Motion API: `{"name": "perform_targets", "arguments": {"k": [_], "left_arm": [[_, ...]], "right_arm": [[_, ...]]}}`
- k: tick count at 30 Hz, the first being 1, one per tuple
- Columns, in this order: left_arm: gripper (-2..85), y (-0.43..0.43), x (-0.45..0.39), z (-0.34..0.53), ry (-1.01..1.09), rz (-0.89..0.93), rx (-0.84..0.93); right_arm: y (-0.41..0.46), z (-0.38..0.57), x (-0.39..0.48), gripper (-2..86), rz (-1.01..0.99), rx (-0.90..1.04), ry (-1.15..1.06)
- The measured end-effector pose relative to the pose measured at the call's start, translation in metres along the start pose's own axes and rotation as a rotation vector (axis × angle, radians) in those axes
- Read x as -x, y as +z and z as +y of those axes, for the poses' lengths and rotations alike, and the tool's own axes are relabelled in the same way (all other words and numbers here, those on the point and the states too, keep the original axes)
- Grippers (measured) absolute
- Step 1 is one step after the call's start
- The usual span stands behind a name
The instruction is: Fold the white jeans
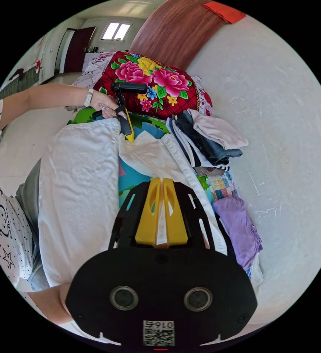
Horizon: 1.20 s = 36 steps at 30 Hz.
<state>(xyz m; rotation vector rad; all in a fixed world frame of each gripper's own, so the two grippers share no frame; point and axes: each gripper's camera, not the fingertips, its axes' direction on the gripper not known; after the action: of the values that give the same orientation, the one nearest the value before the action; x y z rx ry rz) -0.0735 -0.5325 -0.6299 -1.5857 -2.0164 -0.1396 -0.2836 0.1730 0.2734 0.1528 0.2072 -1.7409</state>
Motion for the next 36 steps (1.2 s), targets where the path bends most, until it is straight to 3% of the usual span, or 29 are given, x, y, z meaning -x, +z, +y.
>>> {"name": "perform_targets", "arguments": {"k": [4, 17, 23, 31, 36], "left_arm": [[10.2, 0.012, -0.004, 0.002, -0.023, 0.159, 0.012], [8.8, 0.037, -0.027, -0.013, -0.05, 0.247, 0.017], [5.7, 0.031, -0.028, -0.011, -0.044, 0.41, -0.057], [5.6, 0.036, -0.037, -0.016, -0.026, 0.216, 0.015], [6.2, 0.031, -0.038, -0.021, -0.013, 0.28, -0.029]], "right_arm": [[-0.002, 0.0, 0.001, 0.0, -0.003, 0.001, 0.0], [-0.01, -0.001, 0.001, 0.0, -0.007, -0.012, 0.022], [-0.013, -0.002, -0.001, 0.1, -0.011, -0.022, 0.035], [-0.013, -0.013, 0.002, 0.0, -0.007, -0.017, 0.027], [-0.011, -0.022, 0.002, 0.0, -0.01, -0.018, 0.025]]}}
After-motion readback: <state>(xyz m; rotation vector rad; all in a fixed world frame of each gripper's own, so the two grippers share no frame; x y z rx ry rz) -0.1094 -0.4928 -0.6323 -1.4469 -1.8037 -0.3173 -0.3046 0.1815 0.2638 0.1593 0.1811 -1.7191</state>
